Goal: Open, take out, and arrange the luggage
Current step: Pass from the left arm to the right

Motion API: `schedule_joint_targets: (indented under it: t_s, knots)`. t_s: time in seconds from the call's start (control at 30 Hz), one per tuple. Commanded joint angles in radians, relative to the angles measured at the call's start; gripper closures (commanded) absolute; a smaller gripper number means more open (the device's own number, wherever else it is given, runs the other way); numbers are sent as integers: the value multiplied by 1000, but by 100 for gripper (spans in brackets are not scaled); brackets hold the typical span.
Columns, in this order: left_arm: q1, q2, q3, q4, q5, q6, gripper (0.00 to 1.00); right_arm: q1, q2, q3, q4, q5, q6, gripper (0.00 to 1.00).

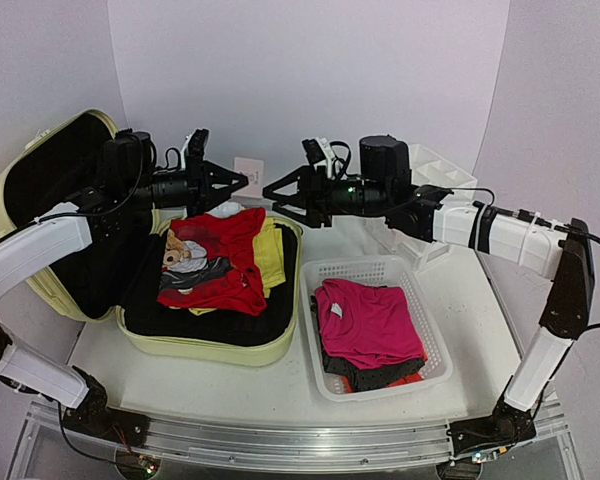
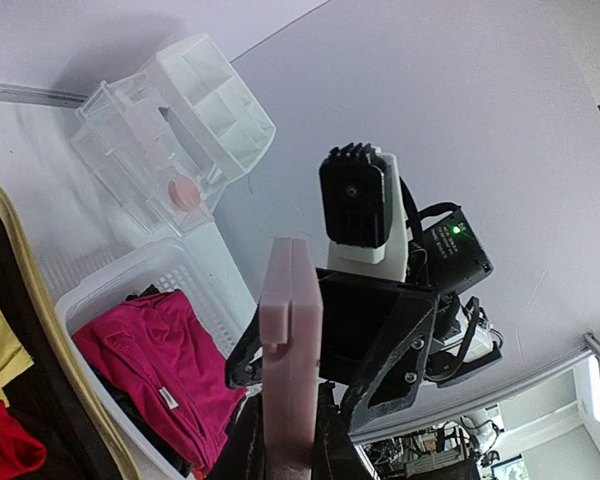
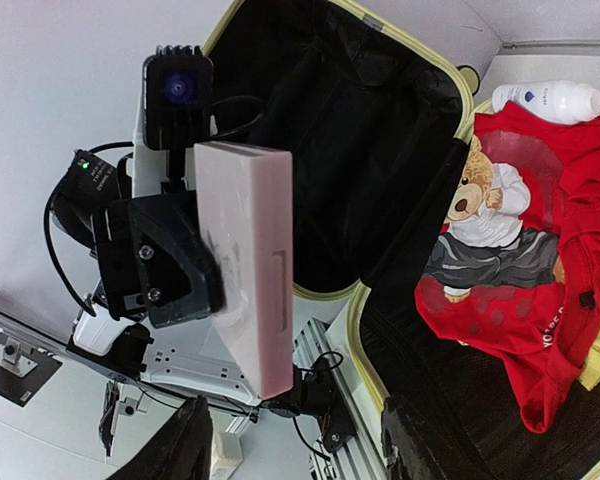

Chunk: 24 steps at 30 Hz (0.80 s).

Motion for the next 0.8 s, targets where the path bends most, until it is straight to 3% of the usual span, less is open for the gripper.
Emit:
schedule_joint_targets:
  t_s: [0.0, 0.3, 0.43, 0.53, 0.57, 0.6, 0.67, 0.77]
  knots:
    - [-19, -3, 64, 118, 37, -41, 98, 10, 3, 63, 76, -36, 15, 45]
    - [-42, 18, 76, 148, 60, -68, 98, 16, -12, 61, 149, -75, 37, 60]
    - [-52, 22, 78, 161, 68, -74, 98, 17, -15, 54, 175, -88, 54, 71]
    - [-57, 30, 78, 163, 77, -72, 96, 16, -36, 34, 204, -88, 58, 85]
    - [-57, 32, 77, 163, 82, -68, 92, 16, -43, 27, 205, -83, 54, 89]
    - [-58, 36, 76, 163, 87, -59, 83, 16, -52, 20, 204, -77, 49, 93]
    - [-57, 37, 70, 163, 90, -39, 61, 15, -74, 3, 186, -62, 32, 100]
    - [-56, 24, 48, 162, 61, -12, 26, 9, -115, -14, 95, -29, -40, 100]
